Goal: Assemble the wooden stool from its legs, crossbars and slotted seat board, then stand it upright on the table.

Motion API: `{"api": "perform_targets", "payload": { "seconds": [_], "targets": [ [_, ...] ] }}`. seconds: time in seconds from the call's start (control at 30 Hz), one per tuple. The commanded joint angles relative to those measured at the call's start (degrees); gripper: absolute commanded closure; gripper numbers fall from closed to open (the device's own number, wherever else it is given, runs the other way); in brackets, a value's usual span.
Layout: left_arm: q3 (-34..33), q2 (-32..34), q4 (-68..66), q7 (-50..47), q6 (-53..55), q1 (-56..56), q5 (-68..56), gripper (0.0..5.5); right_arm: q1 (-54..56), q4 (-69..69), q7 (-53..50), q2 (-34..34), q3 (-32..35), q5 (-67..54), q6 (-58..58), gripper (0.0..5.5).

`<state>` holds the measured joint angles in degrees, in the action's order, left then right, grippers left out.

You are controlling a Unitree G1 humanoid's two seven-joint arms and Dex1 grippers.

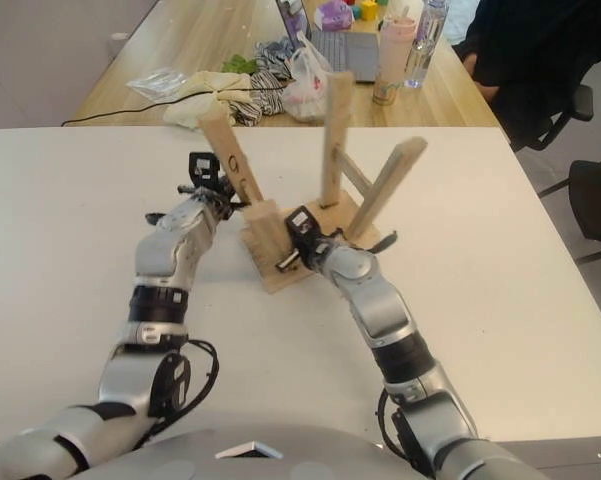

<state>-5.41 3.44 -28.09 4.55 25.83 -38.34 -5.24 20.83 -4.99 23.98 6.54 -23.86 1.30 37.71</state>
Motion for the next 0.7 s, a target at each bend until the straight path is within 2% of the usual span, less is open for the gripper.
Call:
{"api": "perform_targets", "payload": {
  "seconds": [0.03, 0.13, 0.27, 0.3, 0.37, 0.47, 0.57, 0.7],
  "targets": [
    [-3.97, 4.78, -7.08, -1.05, -7.48, 0.28, -0.04, 5.29, 0.08, -0.27, -0.87, 0.80, -1.24, 2.47, -3.28, 5.50],
    [-5.78, 7.90, -4.83, 0.75, -13.10, 5.71, -0.49, 5.29, -4.35, -5.30, 1.21, 4.31, -1.82, 3.05, -9.30, 5.50],
    [-7.51, 11.40, 2.83, 7.44, -15.32, 13.62, -3.66, 5.29, -10.47, -14.44, 6.76, 9.09, 3.19, -2.63, -14.03, 5.50],
    [-7.03, 12.18, 5.68, 10.26, -14.83, 16.02, -4.61, 5.33, -12.02, -16.24, 9.05, 10.42, 4.96, -5.25, -14.28, 5.29],
    [-4.76, 14.31, 12.20, 18.46, -12.89, 21.88, -7.11, 5.02, -16.70, -19.09, 14.48, 14.56, 8.20, -11.00, -12.14, 4.99],
    [-1.34, 18.03, 21.74, 29.25, -8.34, 30.38, -11.21, 4.56, -22.42, -15.98, 23.90, 25.03, 12.71, -14.81, -11.24, 4.48],
    [0.41, 20.71, 28.26, 34.02, -5.04, 35.49, -13.07, 4.20, -22.68, -9.58, 30.73, 32.71, 16.34, -15.99, -12.79, 4.08],
    [3.05, 21.15, 30.26, 36.83, -3.26, 36.39, -13.77, 3.62, -12.27, 5.89, 31.37, 32.48, 19.01, -14.77, -16.61, 3.44]
  ]
}}
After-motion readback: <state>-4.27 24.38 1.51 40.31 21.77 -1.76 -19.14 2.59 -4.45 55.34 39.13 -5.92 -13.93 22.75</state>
